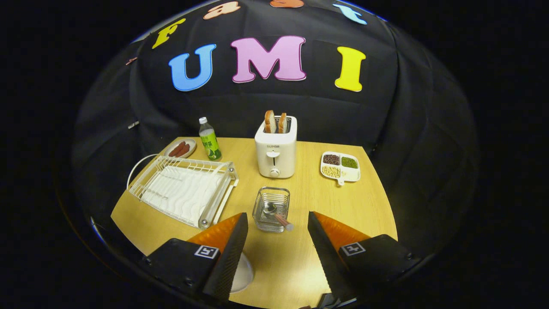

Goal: Take the plate from the dish rack, then take the spoon from the basket and place it into the plate.

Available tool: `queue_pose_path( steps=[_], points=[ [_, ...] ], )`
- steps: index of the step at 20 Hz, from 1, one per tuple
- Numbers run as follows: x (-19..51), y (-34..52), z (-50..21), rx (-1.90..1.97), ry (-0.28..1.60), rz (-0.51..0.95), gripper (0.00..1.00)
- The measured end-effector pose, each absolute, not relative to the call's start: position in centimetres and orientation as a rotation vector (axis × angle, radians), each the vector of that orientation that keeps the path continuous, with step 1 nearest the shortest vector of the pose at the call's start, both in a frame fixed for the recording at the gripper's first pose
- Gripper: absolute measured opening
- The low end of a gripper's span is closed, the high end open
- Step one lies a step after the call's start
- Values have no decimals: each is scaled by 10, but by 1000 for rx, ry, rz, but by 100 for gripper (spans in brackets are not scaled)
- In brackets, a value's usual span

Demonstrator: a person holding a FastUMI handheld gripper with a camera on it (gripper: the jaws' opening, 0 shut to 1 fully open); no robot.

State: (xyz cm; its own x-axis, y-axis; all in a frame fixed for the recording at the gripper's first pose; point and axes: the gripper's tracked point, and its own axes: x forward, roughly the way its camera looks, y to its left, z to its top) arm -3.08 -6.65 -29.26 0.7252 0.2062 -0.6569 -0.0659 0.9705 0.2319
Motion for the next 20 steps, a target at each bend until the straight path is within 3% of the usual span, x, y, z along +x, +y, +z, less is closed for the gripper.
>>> queue_pose_path(
  steps=[5,10,13,16,20],
  points=[
    [-20,-63,-342,120,856,200,79],
    [-10,-52,-368,169,909,207,44],
    [-10,-44,-372,180,924,224,40],
    [-10,-36,-372,204,932,250,23],
    [-10,-33,-369,196,929,258,13]
  ],
)
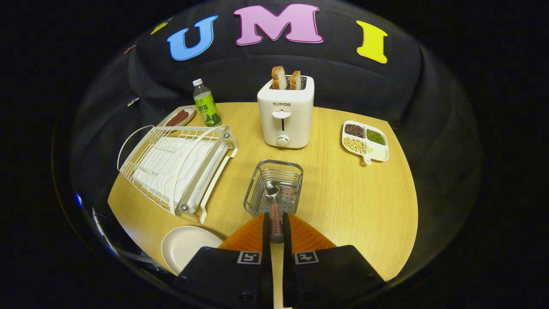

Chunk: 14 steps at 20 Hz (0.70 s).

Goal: Take the plate from the dish rack, then take the spoon from the basket and place it into the plate.

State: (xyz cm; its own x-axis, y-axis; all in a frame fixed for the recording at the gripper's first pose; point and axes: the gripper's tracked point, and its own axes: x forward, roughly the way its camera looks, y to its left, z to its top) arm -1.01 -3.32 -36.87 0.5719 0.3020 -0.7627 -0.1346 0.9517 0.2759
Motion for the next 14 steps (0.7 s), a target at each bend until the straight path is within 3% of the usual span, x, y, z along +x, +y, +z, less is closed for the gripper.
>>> queue_pose_path(
  steps=[7,14],
  points=[
    [-12,-53,-344,201,870,184,13],
    [-24,-68,-267,240,712,160,13]
  ],
)
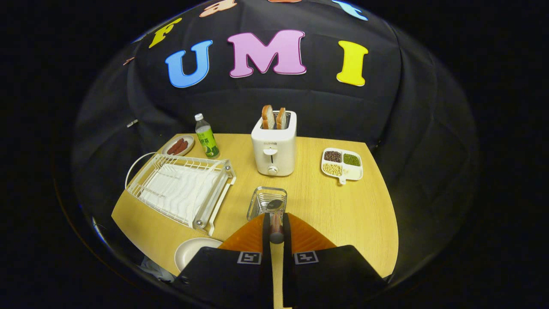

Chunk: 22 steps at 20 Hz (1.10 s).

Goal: Take the plate from the dish rack, then take the spoon from the basket and place it into the plate.

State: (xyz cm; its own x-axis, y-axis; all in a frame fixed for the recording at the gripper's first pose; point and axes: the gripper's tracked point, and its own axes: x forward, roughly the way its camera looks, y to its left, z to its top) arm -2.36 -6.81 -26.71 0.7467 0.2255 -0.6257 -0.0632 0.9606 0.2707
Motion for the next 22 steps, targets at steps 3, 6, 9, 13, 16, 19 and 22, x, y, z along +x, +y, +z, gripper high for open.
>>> queue_pose_path(
  steps=[3,6,9,13,16,19,22],
  points=[
    [-39,-58,-230,268,649,184,13],
    [-59,-44,-204,275,621,233,13],
    [-81,-17,-199,273,636,286,13],
    [-106,17,-223,249,697,347,13],
    [-119,45,-249,250,747,372,13],
    [-129,62,-273,250,789,386,13],
    [-133,68,-296,250,816,375,13]
  ],
)
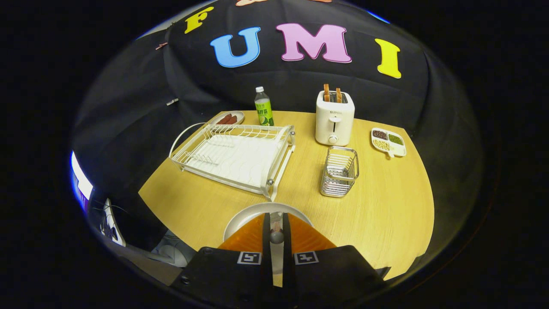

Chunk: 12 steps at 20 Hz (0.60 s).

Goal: Take the plate from the dish rack, then take the spoon from the basket and place it into the plate.

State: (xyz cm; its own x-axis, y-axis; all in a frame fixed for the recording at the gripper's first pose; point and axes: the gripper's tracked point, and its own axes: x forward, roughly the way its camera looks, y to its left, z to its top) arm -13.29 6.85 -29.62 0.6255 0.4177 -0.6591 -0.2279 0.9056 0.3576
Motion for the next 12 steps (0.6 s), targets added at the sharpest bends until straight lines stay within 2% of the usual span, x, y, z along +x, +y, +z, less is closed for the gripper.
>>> queue_pose_path(
  steps=[12],
  points=[
    [-184,84,-361,277,954,440,13]
  ],
)
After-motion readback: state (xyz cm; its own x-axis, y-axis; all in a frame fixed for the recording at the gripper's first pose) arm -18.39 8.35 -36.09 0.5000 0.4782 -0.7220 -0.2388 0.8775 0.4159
